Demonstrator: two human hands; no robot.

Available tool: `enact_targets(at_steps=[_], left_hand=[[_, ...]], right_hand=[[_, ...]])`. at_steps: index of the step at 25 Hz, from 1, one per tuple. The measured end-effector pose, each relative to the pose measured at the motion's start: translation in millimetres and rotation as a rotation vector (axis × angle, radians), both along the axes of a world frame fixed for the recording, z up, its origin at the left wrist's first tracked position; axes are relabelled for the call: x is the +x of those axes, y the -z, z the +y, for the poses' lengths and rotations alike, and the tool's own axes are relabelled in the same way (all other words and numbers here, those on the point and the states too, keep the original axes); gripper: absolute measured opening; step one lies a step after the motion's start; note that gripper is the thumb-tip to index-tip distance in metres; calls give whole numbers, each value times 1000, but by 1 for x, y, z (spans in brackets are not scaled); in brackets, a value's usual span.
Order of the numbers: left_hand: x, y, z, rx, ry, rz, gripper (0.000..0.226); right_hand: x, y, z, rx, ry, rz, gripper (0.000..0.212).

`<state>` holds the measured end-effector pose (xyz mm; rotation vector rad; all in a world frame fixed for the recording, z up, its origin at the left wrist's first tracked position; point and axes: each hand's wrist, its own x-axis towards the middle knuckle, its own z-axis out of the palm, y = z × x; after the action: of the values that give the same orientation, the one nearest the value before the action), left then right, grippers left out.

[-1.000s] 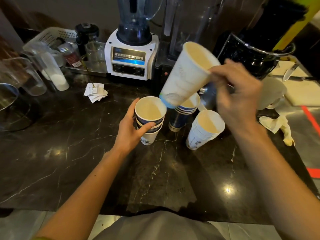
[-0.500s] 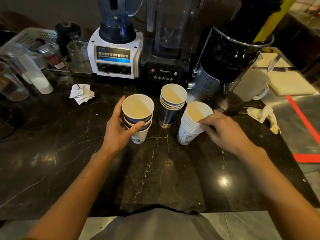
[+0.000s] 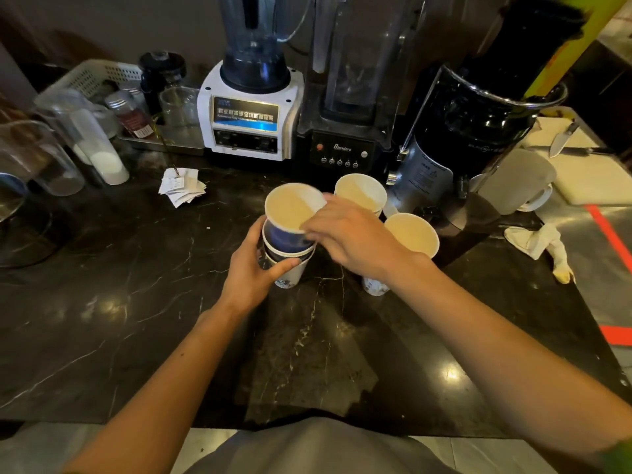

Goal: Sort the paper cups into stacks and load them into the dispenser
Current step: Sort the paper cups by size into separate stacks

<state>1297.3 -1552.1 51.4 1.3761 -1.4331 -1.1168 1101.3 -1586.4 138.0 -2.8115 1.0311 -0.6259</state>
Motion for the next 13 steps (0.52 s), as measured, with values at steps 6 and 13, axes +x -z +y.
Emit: enact_targets(at_steps=[6,13], left_hand=[[3,6,-5,31,-37,12,89],[2,4,-4,13,-36,-14,88]], right_hand=[[-53,-86,-18,-226,300,-413,19],[-79,-13,-38,44,338,60,27]])
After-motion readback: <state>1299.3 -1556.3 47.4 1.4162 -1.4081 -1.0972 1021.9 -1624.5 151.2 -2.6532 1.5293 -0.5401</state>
